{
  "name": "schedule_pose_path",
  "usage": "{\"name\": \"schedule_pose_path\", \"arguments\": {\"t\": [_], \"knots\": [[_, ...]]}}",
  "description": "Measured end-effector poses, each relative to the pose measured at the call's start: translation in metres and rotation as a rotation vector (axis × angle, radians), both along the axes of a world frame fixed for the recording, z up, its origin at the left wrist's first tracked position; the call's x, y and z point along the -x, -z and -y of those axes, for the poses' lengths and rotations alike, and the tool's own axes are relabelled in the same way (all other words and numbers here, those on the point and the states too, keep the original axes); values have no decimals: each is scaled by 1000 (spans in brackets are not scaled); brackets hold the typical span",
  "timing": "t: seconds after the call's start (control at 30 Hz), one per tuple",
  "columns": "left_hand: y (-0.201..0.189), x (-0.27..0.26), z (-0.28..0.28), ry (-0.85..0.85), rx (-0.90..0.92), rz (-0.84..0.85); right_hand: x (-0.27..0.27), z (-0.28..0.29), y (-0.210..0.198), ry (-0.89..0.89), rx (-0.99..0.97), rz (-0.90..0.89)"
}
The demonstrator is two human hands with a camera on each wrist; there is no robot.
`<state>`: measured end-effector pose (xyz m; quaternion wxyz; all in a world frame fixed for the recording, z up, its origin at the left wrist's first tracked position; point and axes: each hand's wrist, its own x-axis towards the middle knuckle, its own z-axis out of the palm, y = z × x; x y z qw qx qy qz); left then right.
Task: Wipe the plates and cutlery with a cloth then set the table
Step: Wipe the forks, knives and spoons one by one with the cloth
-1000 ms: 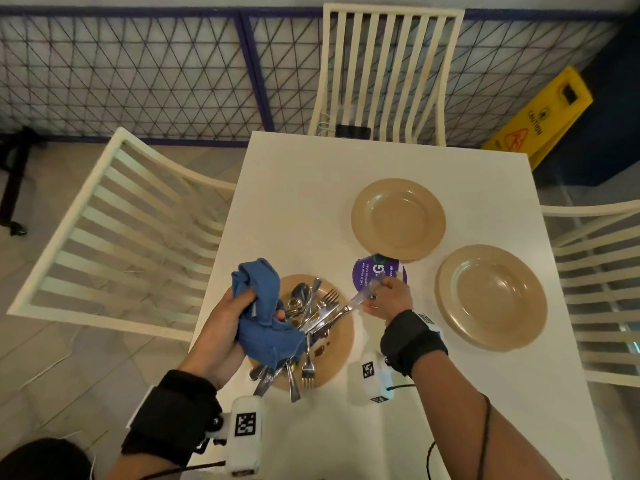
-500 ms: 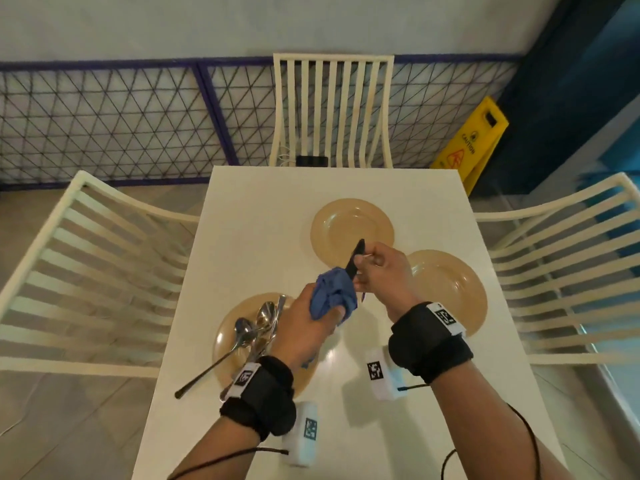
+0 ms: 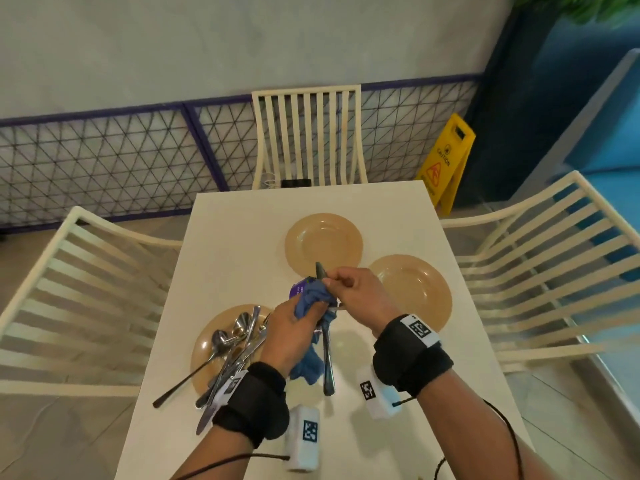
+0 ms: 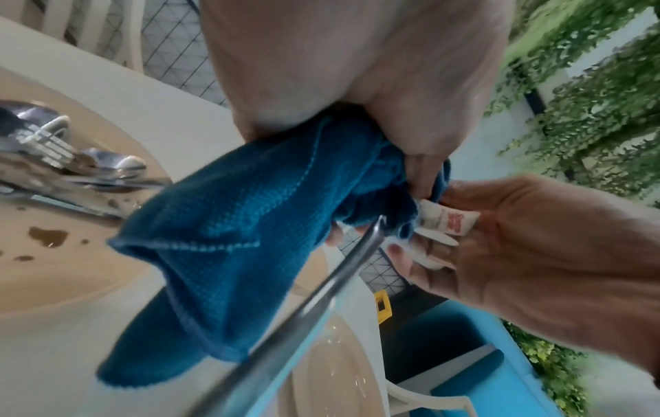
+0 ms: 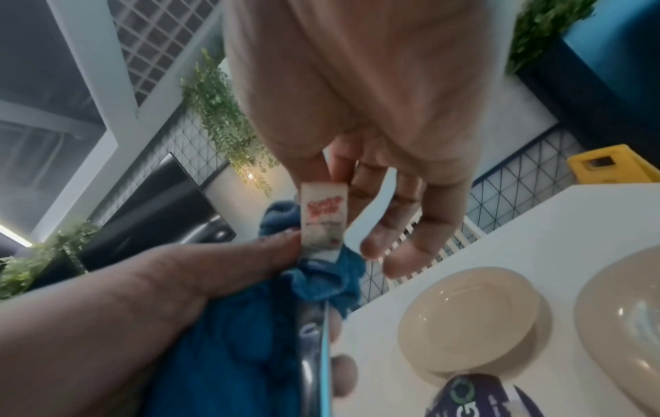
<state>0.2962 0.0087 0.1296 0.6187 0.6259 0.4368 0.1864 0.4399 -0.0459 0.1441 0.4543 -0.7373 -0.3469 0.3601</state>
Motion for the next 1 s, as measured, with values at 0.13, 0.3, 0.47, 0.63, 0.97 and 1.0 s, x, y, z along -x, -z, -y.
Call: {"name": "schedule_pose_path", "arguments": {"t": [0.13, 0.3, 0.47, 0.63, 0.97, 1.0], "knots": [[-17, -11, -5, -139, -14, 66, -1, 34, -6, -2, 22, -141], [-25, -19, 0, -239, 21, 125, 30, 75, 9, -228, 127, -422], [-42, -27, -4, -304, 39, 172, 33, 94, 4, -261, 37, -468], [-53, -38, 14, -358, 132, 213, 30, 98, -13, -223, 31, -614], [-54, -33, 28, -518, 149, 314, 29, 130, -19, -276, 66, -644], [-53, -35, 34, -524, 145, 317, 28, 126, -20, -272, 54, -642]]}}
